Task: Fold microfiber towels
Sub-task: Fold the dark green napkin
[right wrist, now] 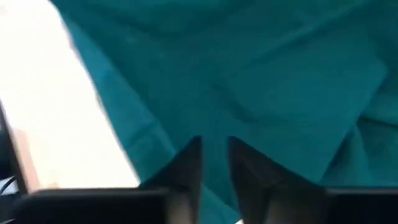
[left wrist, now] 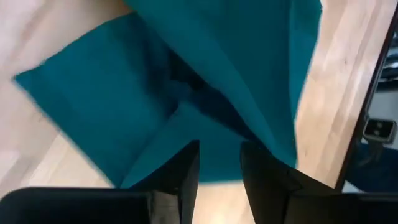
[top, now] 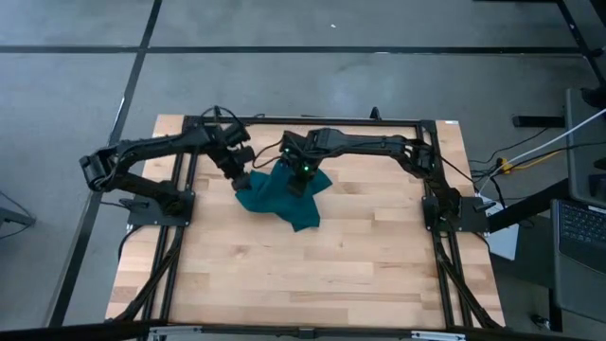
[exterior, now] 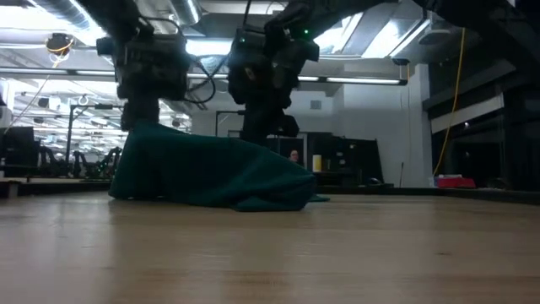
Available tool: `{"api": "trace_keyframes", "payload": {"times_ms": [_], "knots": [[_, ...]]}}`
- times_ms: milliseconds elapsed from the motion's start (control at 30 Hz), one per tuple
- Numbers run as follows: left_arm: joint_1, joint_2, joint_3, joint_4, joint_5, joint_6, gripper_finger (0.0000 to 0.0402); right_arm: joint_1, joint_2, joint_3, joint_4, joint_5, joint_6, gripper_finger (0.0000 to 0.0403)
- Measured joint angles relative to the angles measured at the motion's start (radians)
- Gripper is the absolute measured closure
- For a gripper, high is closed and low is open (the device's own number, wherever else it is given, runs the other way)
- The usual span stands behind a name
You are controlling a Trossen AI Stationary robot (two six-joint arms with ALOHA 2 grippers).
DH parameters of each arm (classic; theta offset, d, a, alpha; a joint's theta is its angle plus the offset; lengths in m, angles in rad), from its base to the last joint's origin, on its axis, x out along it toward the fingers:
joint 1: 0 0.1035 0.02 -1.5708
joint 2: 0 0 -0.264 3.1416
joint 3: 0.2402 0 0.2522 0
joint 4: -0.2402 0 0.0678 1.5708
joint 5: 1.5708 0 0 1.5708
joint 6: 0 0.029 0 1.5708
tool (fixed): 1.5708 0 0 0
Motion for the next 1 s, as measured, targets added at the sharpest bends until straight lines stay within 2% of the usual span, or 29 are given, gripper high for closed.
{"api": "trace_keyframes", "payload": {"times_ms": [67,100,233,367,433,567,833,1000], "knots": [[-0.015,0.012,-0.044,0.099,0.0,-0.051,0.0292,-0.005,0.0,-0.016,0.005,0.004,0.002,0.0385],[-0.021,0.019,-0.062,0.149,0.0,-0.072,0.0294,-0.008,0.0,-0.019,0.006,0.004,0.002,0.0392],[-0.035,0.082,-0.123,0.269,-0.003,-0.096,0.0295,-0.021,0.0,-0.028,0.008,0.007,0.005,0.0398],[-0.037,0.199,-0.191,0.386,-0.009,-0.097,0.03,-0.023,-0.001,-0.027,0.011,0.013,0.013,0.0399],[-0.035,0.264,-0.212,0.439,0.017,-0.108,0.0316,-0.022,-0.001,-0.027,0.012,0.014,0.022,0.04],[-0.054,0.371,-0.221,0.53,0.084,-0.122,0.0385,-0.022,-0.002,-0.027,0.006,0.013,0.025,0.0401],[-0.145,0.379,-0.252,0.63,0.048,-0.165,0.0399,-0.012,-0.002,-0.031,-0.089,0.011,0.002,0.0402],[-0.184,0.374,-0.259,0.641,0.044,-0.2,0.0399,0.025,-0.003,-0.152,-0.016,-0.057,0.029,0.0402]]}}
